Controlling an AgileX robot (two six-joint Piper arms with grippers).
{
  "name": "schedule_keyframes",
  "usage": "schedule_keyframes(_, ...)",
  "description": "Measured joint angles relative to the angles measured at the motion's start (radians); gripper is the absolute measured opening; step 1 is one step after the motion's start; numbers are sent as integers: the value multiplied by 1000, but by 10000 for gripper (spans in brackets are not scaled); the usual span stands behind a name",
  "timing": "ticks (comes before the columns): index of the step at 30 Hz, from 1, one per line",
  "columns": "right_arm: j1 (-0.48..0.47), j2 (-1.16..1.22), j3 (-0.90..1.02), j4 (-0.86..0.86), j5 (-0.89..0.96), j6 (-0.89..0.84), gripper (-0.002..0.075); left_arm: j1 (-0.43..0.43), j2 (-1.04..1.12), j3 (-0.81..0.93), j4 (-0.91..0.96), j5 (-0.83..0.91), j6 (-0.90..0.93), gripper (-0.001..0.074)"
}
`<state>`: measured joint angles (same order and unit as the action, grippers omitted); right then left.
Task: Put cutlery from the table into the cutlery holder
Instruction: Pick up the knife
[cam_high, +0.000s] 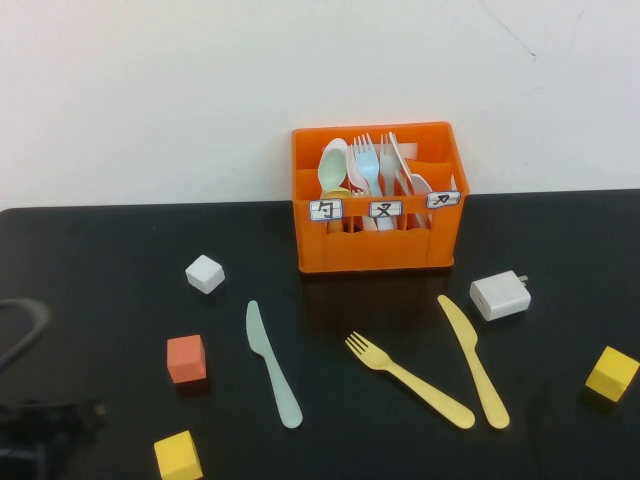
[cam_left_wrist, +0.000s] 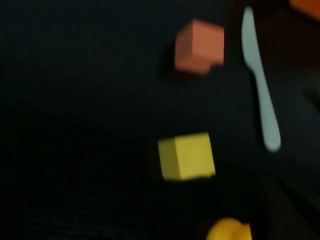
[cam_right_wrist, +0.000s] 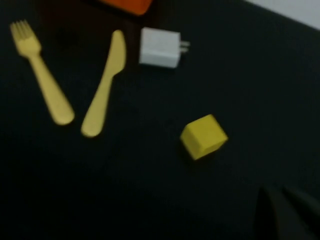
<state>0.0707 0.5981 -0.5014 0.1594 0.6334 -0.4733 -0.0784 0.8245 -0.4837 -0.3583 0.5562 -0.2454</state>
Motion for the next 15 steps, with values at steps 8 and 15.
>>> schedule_keyframes(8,0,66,0,129,18,-202,-2,-16,306,-114,-288,80,259,-1)
schedule_keyframes(15,0,68,10,138,8,-251,-2,-230,499,-302,-359,56,300,-1)
